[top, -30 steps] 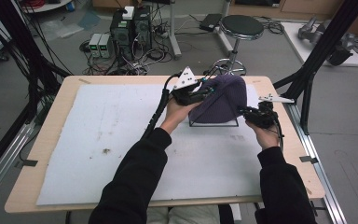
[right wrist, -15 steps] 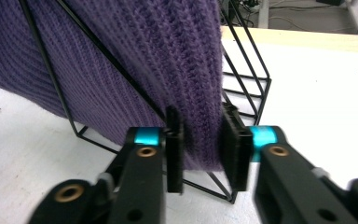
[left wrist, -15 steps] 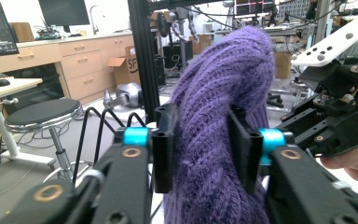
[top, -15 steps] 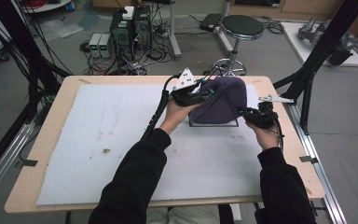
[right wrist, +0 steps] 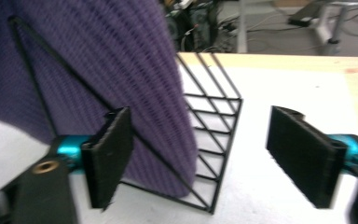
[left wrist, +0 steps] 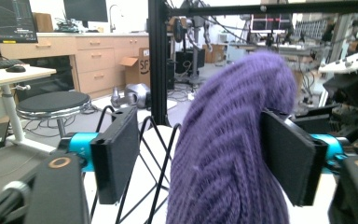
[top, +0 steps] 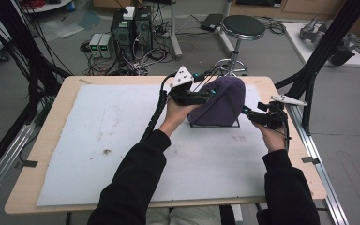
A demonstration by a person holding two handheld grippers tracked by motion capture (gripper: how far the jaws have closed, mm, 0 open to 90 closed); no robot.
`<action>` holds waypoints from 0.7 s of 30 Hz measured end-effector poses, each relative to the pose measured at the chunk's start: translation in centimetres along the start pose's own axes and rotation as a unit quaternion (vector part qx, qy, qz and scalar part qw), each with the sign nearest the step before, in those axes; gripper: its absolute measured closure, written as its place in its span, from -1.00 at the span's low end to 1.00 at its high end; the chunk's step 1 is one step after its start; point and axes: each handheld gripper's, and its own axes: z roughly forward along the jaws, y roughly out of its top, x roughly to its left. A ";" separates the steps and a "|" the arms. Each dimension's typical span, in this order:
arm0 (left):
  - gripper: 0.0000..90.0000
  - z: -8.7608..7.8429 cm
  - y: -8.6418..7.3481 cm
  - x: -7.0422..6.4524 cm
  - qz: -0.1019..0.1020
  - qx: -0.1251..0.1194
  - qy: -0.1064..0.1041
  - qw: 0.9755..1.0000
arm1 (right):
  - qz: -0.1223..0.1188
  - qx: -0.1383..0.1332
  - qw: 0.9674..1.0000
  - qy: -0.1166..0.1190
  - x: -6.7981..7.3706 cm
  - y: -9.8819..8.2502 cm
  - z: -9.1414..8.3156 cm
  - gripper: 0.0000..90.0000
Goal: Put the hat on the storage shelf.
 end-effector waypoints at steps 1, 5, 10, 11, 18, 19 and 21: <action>-0.37 -0.2 0.1 0.0 0.000 -0.003 0.001 1.000 | 0.000 -0.006 1.000 -0.002 0.0 0.0 -0.1 -0.59; -0.41 -0.8 0.5 0.1 0.003 -0.011 0.000 1.000 | 0.003 -0.053 0.998 -0.029 0.4 -0.3 -0.7 -0.73; -0.43 -1.7 1.0 0.2 0.006 -0.010 0.005 1.000 | 0.008 -0.059 0.998 -0.035 0.5 -0.4 -0.9 -0.73; -0.44 -2.0 1.1 0.3 0.005 -0.010 0.006 1.000 | 0.015 -0.064 0.997 -0.036 0.6 -0.4 -1.1 -0.74; -0.47 -4.3 1.7 0.9 0.007 -0.016 0.027 0.999 | 0.005 -0.081 0.996 -0.039 1.3 -0.2 -1.4 -0.74; -0.47 -4.7 1.8 1.0 0.008 -0.017 0.031 0.999 | 0.006 -0.080 0.996 -0.038 1.5 -0.2 -1.4 -0.74; -0.48 -5.6 2.0 1.3 0.012 -0.019 0.041 0.999 | 0.000 -0.085 0.995 -0.042 1.7 -0.1 -1.4 -0.74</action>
